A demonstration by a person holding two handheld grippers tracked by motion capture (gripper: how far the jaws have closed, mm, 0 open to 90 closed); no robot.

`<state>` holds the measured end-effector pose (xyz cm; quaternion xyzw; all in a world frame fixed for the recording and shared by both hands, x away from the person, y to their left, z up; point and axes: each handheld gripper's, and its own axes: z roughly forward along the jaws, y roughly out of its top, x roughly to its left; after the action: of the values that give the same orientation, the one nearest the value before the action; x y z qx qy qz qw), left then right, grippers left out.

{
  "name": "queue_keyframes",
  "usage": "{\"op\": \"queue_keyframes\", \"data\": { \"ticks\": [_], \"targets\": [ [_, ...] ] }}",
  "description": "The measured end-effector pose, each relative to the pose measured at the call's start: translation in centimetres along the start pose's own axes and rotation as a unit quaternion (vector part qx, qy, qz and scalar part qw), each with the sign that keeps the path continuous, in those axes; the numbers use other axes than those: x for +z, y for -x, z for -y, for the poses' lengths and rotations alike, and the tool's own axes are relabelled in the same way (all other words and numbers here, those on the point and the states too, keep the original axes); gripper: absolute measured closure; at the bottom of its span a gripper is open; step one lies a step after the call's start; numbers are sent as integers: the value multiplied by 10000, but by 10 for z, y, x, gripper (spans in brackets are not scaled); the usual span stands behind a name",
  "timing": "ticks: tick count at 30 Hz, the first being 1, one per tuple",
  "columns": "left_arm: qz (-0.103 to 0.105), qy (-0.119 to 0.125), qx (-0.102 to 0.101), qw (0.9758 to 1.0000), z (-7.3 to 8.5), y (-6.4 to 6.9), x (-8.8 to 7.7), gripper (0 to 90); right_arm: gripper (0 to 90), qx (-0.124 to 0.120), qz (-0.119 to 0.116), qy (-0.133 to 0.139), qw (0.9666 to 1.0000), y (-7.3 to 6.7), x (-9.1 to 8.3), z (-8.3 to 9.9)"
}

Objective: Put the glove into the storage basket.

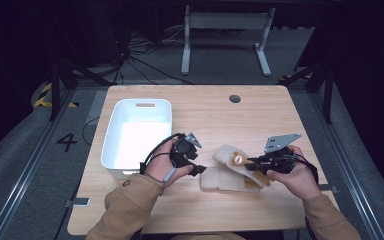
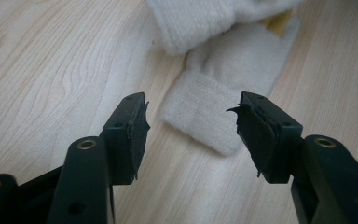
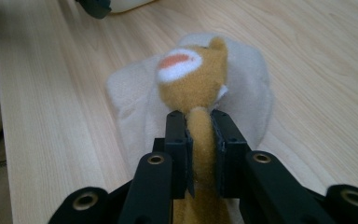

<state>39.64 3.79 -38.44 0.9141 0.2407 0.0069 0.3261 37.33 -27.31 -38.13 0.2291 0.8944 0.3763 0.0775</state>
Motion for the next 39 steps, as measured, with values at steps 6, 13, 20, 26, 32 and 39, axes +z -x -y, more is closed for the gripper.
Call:
{"op": "queue_keyframes", "data": {
  "ticks": [6, 13, 20, 26, 32, 39],
  "targets": [
    [48, -98, 51, 9999, 0, 3, 7, 439, 783, -149, -194, -158, 9996, -5, 15, 1],
    [72, -205, 20, 9998, 2, 1, 13, 440, 762, -144, -282, -377, 9988, -3, 27, 8],
    [141, -444, 117, 9988, 2, 4, 30, 435, 609, -108, -305, -580, 9978, -2, 33, 11],
    [98, -390, 90, 9992, 1, 2, 34, 420, 570, 25, -234, -570, 9981, -1, 16, 11],
    [108, -239, 105, 9996, -4, 0, 39, 429, 568, 171, -27, -658, 9977, 2, 4, 19],
    [401, -296, -99, 9987, -8, -6, 49, 492, 599, 305, 27, -1009, 9944, 3, -4, 35]
  ]
}}
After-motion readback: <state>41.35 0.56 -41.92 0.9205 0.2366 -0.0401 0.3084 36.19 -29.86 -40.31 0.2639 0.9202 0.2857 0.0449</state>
